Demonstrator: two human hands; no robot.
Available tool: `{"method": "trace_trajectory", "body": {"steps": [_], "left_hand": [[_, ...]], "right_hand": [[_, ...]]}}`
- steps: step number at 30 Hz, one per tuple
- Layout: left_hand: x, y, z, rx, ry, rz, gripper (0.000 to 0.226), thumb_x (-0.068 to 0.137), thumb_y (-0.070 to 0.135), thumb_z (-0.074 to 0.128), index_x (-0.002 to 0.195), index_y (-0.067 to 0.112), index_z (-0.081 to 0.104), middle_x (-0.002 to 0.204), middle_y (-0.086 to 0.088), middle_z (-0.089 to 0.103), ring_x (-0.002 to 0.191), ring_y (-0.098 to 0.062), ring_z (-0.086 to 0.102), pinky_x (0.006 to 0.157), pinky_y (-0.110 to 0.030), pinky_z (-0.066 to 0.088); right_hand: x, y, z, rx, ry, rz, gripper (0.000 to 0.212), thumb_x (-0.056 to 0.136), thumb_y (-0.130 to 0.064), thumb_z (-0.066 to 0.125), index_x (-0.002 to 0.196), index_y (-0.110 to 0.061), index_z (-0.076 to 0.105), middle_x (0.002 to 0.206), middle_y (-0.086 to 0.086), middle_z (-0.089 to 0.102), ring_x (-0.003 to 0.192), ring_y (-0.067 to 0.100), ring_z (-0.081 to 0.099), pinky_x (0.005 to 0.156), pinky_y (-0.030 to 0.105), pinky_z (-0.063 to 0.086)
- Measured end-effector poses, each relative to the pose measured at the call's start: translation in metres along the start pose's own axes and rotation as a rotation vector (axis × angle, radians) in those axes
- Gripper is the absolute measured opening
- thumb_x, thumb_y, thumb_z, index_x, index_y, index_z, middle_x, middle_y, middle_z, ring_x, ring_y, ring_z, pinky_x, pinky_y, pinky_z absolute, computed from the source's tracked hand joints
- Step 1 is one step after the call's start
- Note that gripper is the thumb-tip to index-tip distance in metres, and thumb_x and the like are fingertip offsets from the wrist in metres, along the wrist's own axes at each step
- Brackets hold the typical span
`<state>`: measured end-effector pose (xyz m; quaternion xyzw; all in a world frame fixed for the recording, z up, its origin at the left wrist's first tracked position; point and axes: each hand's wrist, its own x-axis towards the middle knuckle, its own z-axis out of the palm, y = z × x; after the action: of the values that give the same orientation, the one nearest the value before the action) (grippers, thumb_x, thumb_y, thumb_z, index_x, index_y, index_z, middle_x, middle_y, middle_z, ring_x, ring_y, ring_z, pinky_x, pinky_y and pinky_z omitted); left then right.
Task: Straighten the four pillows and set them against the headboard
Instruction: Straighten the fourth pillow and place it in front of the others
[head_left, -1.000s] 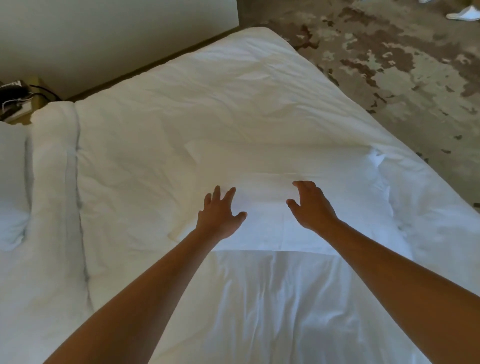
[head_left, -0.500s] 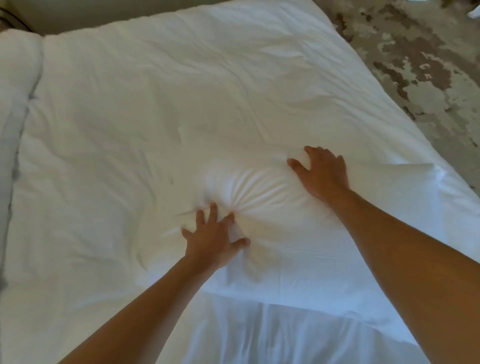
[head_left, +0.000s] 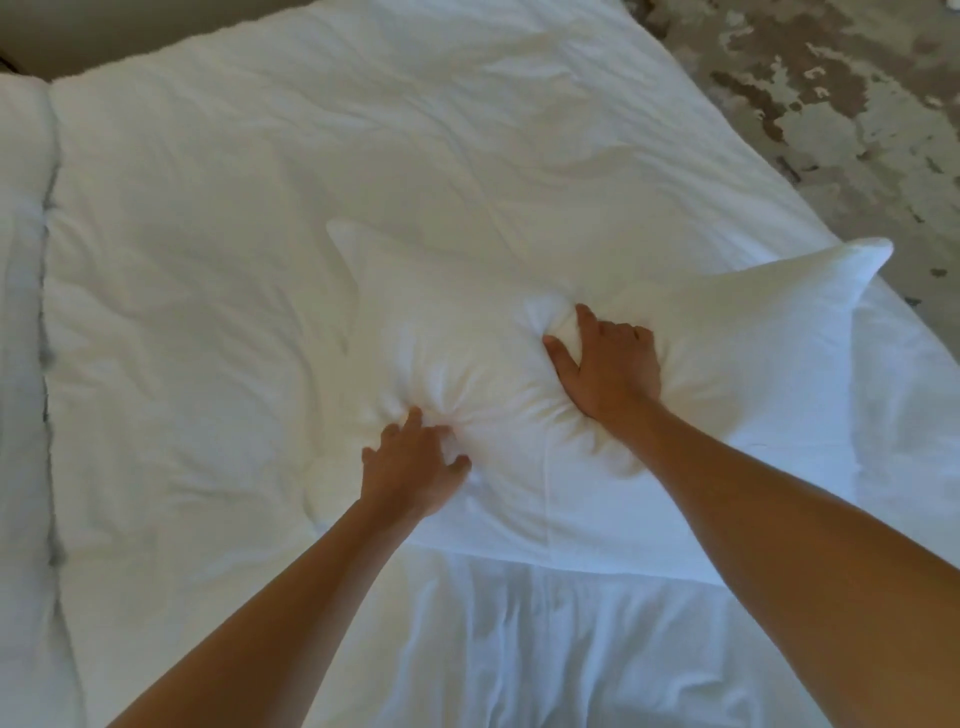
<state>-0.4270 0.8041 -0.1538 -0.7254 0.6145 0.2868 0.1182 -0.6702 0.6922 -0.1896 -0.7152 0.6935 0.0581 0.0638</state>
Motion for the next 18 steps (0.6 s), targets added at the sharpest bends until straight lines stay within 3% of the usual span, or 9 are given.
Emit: {"method": "trace_trajectory", "body": {"steps": [2,3,4,6,9,12,16,18], "left_hand": [[-0.013,0.008,-0.024,-0.084,0.279,0.068,0.045,0.093,0.045,0.053,0.133,0.026,0.061,0.136,-0.003,0.062,0.125,-0.026,0.057,0.097,-0.039,0.048],[-0.018,0.016,-0.038,-0.098,0.423,0.126,0.043,0.092,0.040,0.054,0.130,0.021,0.063,0.127,-0.004,0.066,0.119,-0.027,0.060,0.090,-0.038,0.051],[-0.021,0.027,-0.051,-0.095,0.535,0.190,0.044,0.091,0.038,0.056,0.131,0.018,0.061,0.126,-0.006,0.065,0.119,-0.028,0.058,0.086,-0.039,0.053],[-0.022,0.054,-0.073,-0.044,0.625,0.322,0.055,0.090,0.039,0.059,0.137,0.012,0.055,0.139,-0.012,0.057,0.132,-0.032,0.049,0.094,-0.045,0.051],[-0.022,0.089,-0.087,0.158,0.462,0.447,0.065,0.092,0.047,0.056,0.148,0.013,0.046,0.160,-0.016,0.036,0.152,-0.035,0.025,0.121,-0.053,0.027],[-0.028,0.090,-0.075,0.402,0.317,0.476,0.070,0.091,0.059,0.048,0.151,0.024,0.041,0.164,-0.012,0.030,0.157,-0.031,0.010,0.124,-0.058,0.005],[-0.055,0.070,-0.051,0.442,0.259,0.375,0.071,0.085,0.071,0.040,0.144,0.032,0.045,0.140,-0.004,0.057,0.139,-0.030,0.041,0.120,-0.060,0.012],[-0.074,0.060,-0.044,0.424,0.275,0.349,0.070,0.086,0.071,0.039,0.143,0.030,0.046,0.136,-0.003,0.059,0.135,-0.030,0.045,0.119,-0.061,0.016]], "right_hand": [[-0.030,-0.001,-0.003,0.028,-0.011,-0.003,0.084,0.098,-0.072,0.021,0.154,-0.014,0.046,0.122,0.015,0.074,0.112,0.035,0.067,0.104,0.046,0.041],[-0.047,-0.002,-0.004,0.051,-0.009,-0.004,0.084,0.098,-0.073,0.022,0.153,-0.014,0.048,0.119,0.014,0.075,0.109,0.035,0.067,0.103,0.046,0.042],[-0.066,-0.003,-0.006,0.076,0.002,-0.004,0.085,0.098,-0.073,0.024,0.153,-0.013,0.049,0.116,0.014,0.076,0.107,0.035,0.068,0.103,0.045,0.043],[-0.104,-0.007,-0.006,0.125,0.028,-0.004,0.085,0.099,-0.074,0.025,0.154,-0.012,0.048,0.117,0.012,0.075,0.109,0.034,0.067,0.106,0.045,0.044],[-0.161,-0.014,0.000,0.191,0.025,-0.010,0.088,0.100,-0.075,0.024,0.158,-0.011,0.042,0.132,0.011,0.069,0.123,0.031,0.060,0.118,0.043,0.038],[-0.209,-0.018,0.002,0.240,0.013,-0.022,0.088,0.101,-0.073,0.028,0.160,-0.010,0.038,0.142,0.011,0.062,0.132,0.029,0.056,0.122,0.043,0.035],[-0.255,-0.021,-0.006,0.224,-0.056,-0.063,0.085,0.104,-0.069,0.029,0.164,-0.009,0.030,0.156,0.014,0.050,0.145,0.029,0.046,0.127,0.041,0.028],[-0.264,-0.025,-0.022,0.239,-0.057,-0.056,0.079,0.105,-0.063,0.034,0.163,-0.010,0.032,0.153,0.013,0.053,0.141,0.030,0.049,0.123,0.040,0.034]]}}
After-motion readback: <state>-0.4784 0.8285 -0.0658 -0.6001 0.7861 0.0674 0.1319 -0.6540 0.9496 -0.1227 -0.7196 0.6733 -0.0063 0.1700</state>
